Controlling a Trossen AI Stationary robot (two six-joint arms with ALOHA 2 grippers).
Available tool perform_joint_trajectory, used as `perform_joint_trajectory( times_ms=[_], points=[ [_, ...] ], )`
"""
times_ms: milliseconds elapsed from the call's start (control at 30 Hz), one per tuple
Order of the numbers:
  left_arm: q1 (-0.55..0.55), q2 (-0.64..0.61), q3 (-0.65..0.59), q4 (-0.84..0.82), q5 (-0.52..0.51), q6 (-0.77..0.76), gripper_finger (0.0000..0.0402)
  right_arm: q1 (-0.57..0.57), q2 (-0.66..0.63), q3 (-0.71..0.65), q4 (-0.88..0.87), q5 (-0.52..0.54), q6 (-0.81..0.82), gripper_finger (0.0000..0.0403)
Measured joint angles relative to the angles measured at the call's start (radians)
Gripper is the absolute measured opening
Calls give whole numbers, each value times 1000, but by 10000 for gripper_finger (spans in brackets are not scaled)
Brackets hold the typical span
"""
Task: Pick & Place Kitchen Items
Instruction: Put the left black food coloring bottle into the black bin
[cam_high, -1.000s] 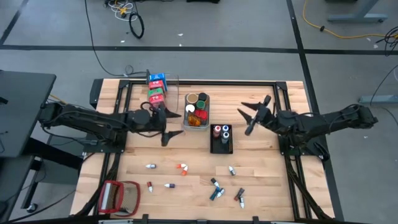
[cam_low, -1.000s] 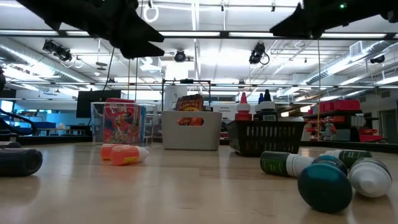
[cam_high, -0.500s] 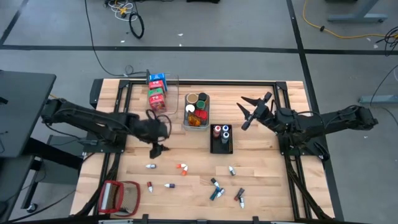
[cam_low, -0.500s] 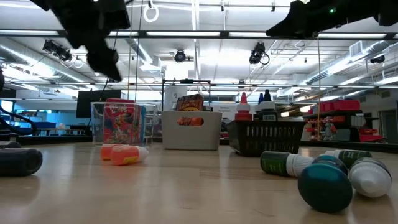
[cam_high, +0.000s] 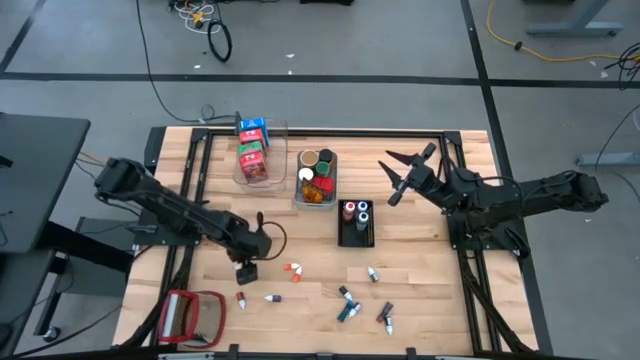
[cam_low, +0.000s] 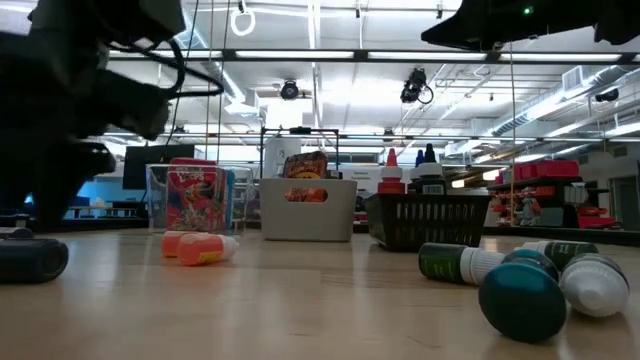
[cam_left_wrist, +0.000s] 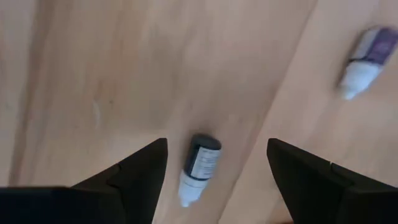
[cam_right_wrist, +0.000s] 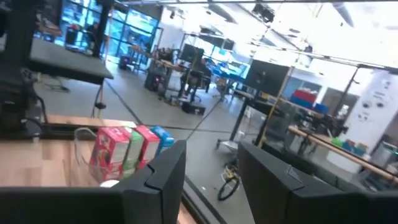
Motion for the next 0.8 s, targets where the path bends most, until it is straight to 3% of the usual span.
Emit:
perform_joint_trajectory(
  times_ms=[233, 467, 600, 800],
  points=[
    [-96, 102, 6, -28, -85, 52, 281, -2, 1, 0, 35, -62, -17, 156],
    [-114, 121, 5, -34, -158, 40, 276, -2, 1, 0, 59, -49, 42, 156],
    [-114, 120, 3, -34, -174, 67, 241, -2, 7, 0, 42, -88, 43, 156],
    [-113, 122, 1, -43, -217, 64, 157, -2, 42, -1, 32, -188, 41, 174]
  ],
)
